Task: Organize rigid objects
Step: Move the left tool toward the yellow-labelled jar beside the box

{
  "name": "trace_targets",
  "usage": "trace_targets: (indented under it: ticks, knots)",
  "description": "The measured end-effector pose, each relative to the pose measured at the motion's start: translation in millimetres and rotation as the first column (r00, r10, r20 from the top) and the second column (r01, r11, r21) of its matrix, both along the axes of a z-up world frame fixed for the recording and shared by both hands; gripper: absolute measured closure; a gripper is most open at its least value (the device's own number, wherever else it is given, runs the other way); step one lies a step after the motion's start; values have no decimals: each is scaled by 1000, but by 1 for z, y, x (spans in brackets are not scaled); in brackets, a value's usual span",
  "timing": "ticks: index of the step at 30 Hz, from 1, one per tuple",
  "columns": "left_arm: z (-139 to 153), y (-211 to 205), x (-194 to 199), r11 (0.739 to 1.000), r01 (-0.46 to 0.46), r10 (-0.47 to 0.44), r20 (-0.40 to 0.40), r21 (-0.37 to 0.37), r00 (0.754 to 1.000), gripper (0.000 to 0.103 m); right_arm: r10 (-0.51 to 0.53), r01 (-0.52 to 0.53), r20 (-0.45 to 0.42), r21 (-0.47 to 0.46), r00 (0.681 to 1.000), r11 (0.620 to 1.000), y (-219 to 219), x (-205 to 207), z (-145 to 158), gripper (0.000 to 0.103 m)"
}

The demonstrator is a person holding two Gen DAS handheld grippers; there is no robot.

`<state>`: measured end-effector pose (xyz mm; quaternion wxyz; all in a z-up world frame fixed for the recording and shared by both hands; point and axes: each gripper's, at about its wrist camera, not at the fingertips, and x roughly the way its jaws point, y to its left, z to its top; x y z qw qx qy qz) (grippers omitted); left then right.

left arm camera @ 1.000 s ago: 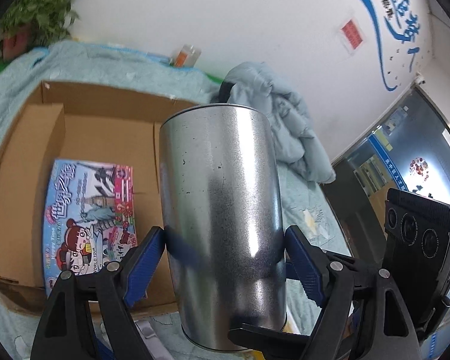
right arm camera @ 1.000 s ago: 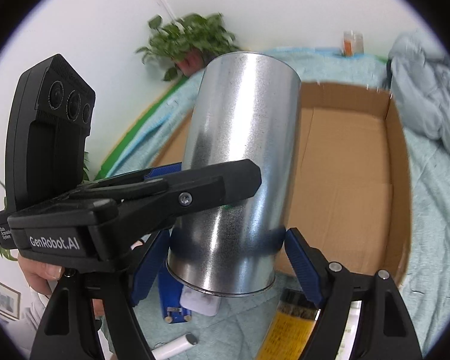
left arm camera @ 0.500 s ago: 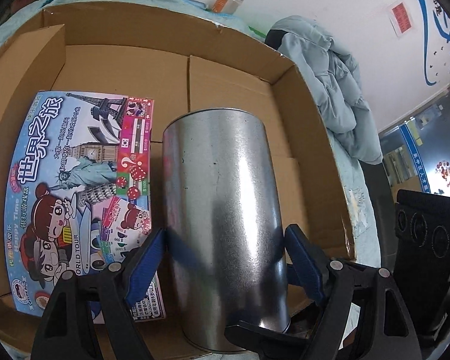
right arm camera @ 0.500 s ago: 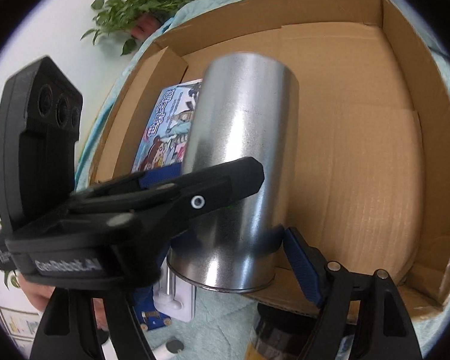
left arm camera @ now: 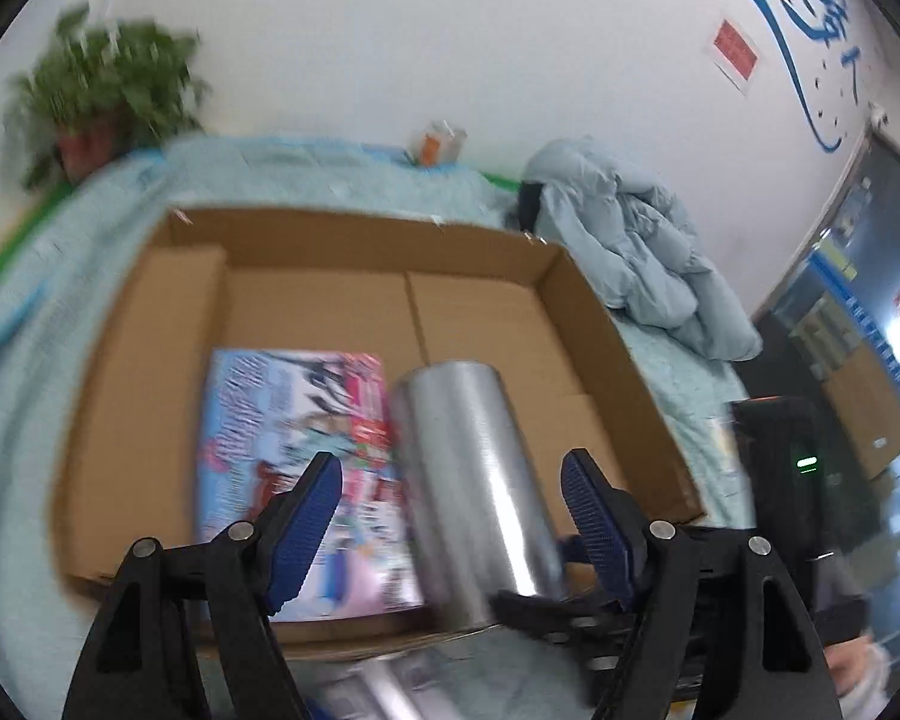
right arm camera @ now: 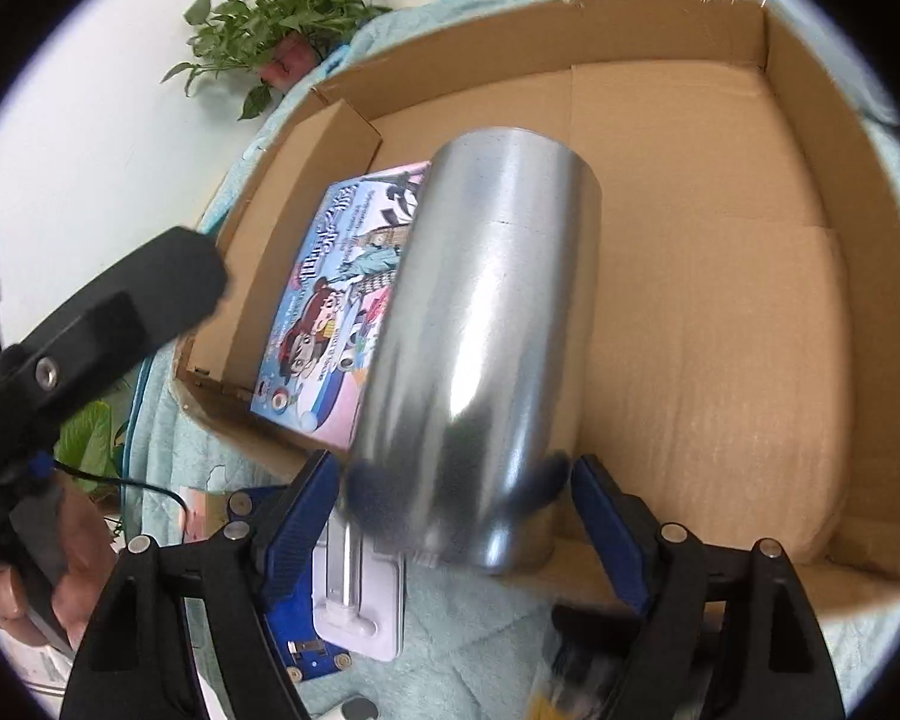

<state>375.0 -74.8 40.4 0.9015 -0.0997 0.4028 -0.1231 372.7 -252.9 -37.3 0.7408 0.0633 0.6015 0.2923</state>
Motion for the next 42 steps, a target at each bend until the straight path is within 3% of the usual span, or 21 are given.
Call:
trace_targets:
  ticks: [1,4,7,11,12,13,14,15,16,18,19,20,21,22,23,24,27,33,37,40,42]
  knots:
    - [5,5,-12,999,-22,21,33,46,999,25,-7,7,56,3,998,1000,-4,-12,12,22]
    - [15,11,-54,979,-116,88,167,167,982,1,-38,52,232,-52,972,997,-18,-48,41,21]
    - [14,12,-93,961,-156,99,246,229,964,0,-104,157,383,-111,918,981,-33,-94,57,20]
    - [-4,9,-135,978,-129,91,223,162,971,3,-147,222,442,-125,885,967,-42,-137,48,20]
    - [-9,10,-146,982,-117,81,228,151,970,9,-142,226,459,-133,877,965,-43,-145,47,21]
    - [-14,8,-155,983,-106,70,234,147,970,44,-140,237,478,-147,867,960,-43,-152,46,21]
    - [-18,4,-163,986,-86,52,224,144,973,96,-143,250,491,-159,859,955,-44,-157,46,26]
    - [-23,2,-166,991,-56,32,190,120,981,103,-148,267,506,-171,850,949,-45,-161,47,50]
    - [-26,2,-170,996,-41,28,164,77,986,102,-153,282,521,-178,840,943,-44,-167,48,64]
    - [-25,-1,-183,997,-51,40,185,56,982,102,-162,293,521,-179,838,939,-46,-170,48,70]
    - [-23,-4,-190,995,-59,42,205,80,978,87,-169,298,529,-169,832,939,-49,-173,50,70]
    - [-20,-8,-197,991,-77,51,219,110,974,42,-174,302,539,-159,824,940,-50,-175,52,68]
    - [-18,-9,-201,988,-95,67,226,118,972,12,-173,301,548,-152,818,941,-52,-178,55,51]
    - [-15,-8,-207,987,-123,92,266,101,960,4,-170,299,560,-147,811,943,-53,-181,57,36]
    - [-13,-8,-211,988,-129,99,291,86,952,0,-172,300,570,-139,804,944,-55,-186,58,13]
    - [-12,-9,-212,990,-120,92,297,79,950,1,-180,303,580,-122,794,945,-56,-188,60,12]
    - [-15,-13,-214,989,-111,82,272,93,959,1,-185,292,571,-101,800,951,-61,-190,61,12]
    - [-20,-5,-221,995,-101,94,228,20,969,1,-165,224,549,-42,820,974,-85,-169,47,12]
    - [-19,-6,-228,996,-91,86,206,15,975,1,-233,262,391,-21,890,965,-114,-136,26,12]
    - [-22,-7,-227,997,-81,79,177,2,981,0,-200,216,318,-16,927,976,-112,-130,13,14]
    - [-26,-8,-222,999,-35,40,121,-42,992,1,-166,181,264,-32,950,983,-103,-128,3,24]
